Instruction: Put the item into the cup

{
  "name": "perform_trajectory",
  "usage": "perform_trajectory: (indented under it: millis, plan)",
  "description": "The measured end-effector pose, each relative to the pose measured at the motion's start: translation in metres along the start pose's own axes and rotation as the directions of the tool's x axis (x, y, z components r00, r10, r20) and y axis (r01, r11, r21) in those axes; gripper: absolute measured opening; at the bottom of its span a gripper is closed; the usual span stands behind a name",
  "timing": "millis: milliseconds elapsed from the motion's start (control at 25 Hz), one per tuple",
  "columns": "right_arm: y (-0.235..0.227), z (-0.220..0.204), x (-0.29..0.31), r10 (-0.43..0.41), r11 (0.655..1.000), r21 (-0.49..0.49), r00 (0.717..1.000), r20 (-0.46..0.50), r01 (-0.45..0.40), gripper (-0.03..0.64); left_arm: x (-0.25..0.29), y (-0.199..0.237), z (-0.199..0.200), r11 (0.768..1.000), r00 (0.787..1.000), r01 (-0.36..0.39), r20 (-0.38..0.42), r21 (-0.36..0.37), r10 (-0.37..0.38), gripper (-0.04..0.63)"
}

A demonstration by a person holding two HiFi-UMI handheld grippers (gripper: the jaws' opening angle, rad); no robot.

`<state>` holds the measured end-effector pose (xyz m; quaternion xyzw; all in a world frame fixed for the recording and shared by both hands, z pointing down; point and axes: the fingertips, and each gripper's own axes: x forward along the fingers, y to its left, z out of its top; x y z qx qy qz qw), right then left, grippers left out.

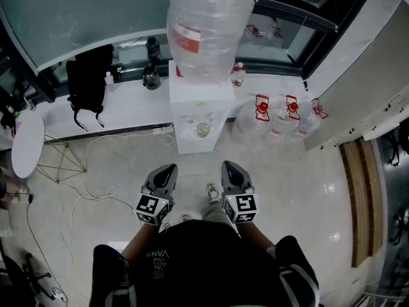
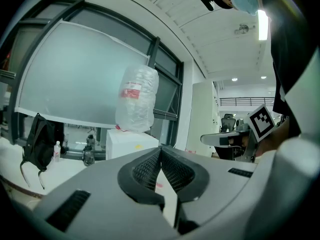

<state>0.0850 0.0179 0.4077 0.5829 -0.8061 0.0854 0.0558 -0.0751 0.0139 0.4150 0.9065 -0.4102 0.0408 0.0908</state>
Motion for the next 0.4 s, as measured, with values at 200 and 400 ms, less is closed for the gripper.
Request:
perform_trajectory:
  millis: [200,400]
  plan:
    - [-0.0010,0.0014,0.0029,0.006,1.000,0.010,1.000,0.003,-0.006,0.044,0.0021,0.0002,-0.0034,1.000,1.000,0.001,0.001,-0.003,-0.001,0.020]
    - [-0.0008,0.0031,0.0082,0.012,1.000,0.016,1.000,0.010,-0.012,0.044,0.0067,0.0002,-0.0021,1.000,1.000,0.000,-0.011,0.000,0.000,0.020]
